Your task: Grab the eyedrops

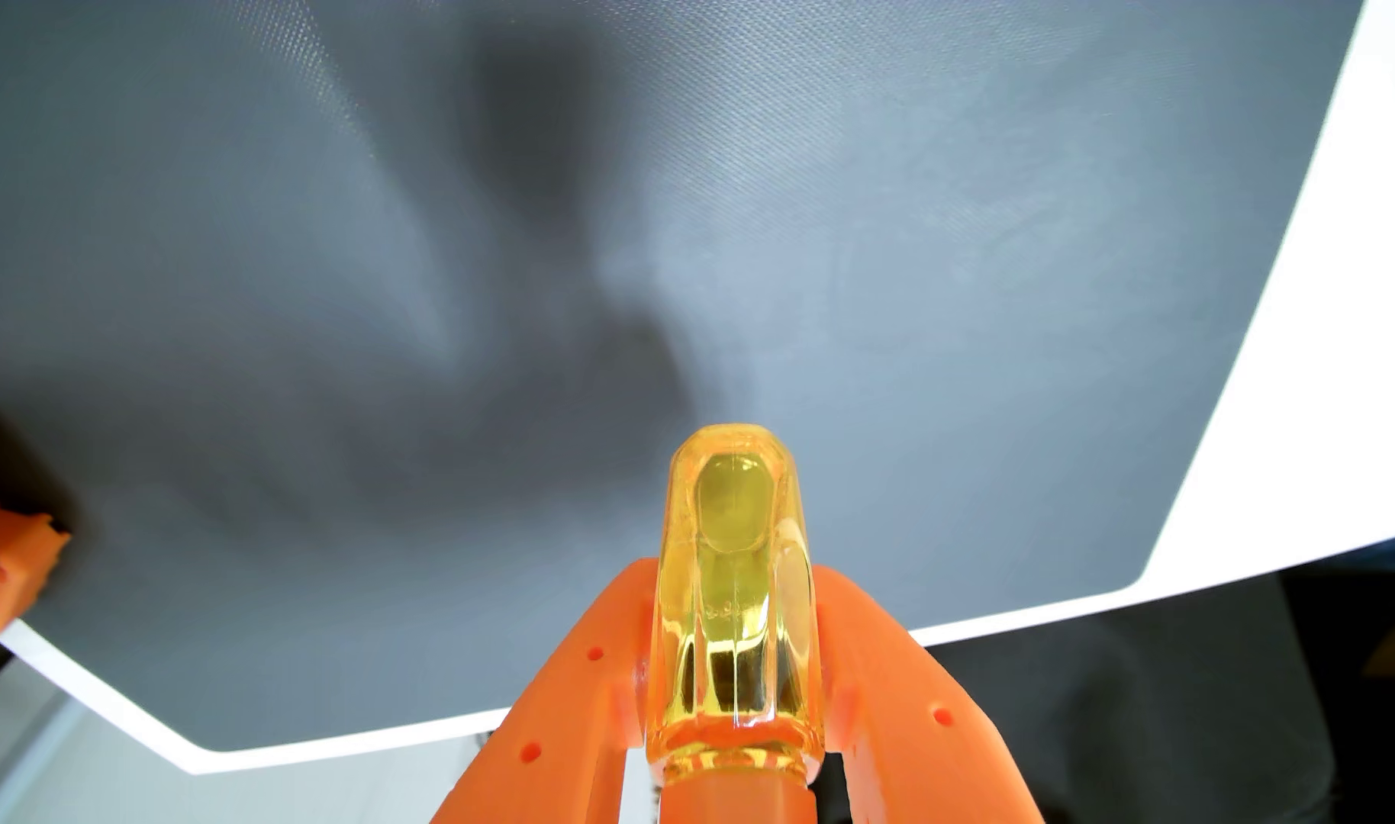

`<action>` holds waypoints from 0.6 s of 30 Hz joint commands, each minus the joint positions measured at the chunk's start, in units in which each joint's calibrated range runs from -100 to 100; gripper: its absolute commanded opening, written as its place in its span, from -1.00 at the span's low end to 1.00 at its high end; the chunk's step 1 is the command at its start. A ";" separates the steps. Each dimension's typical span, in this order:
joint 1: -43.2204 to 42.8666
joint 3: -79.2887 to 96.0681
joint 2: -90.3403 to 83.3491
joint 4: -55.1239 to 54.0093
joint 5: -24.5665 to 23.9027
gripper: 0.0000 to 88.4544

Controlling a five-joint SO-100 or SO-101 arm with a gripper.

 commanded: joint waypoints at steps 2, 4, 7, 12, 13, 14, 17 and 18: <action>-2.33 -2.05 -6.01 -3.89 4.19 -0.99; -3.75 -1.96 -6.69 -5.80 5.55 -0.99; -4.99 -2.05 -7.54 -6.49 5.97 -0.99; -5.49 -1.24 -8.22 -6.06 5.23 -0.99; -5.49 -1.24 -7.96 -6.06 5.23 -0.99; -5.33 -1.24 -7.79 -6.06 5.23 -0.99; -5.08 -1.24 -7.45 -6.14 5.23 -0.99; -4.99 -1.24 -7.45 -6.23 5.23 -0.99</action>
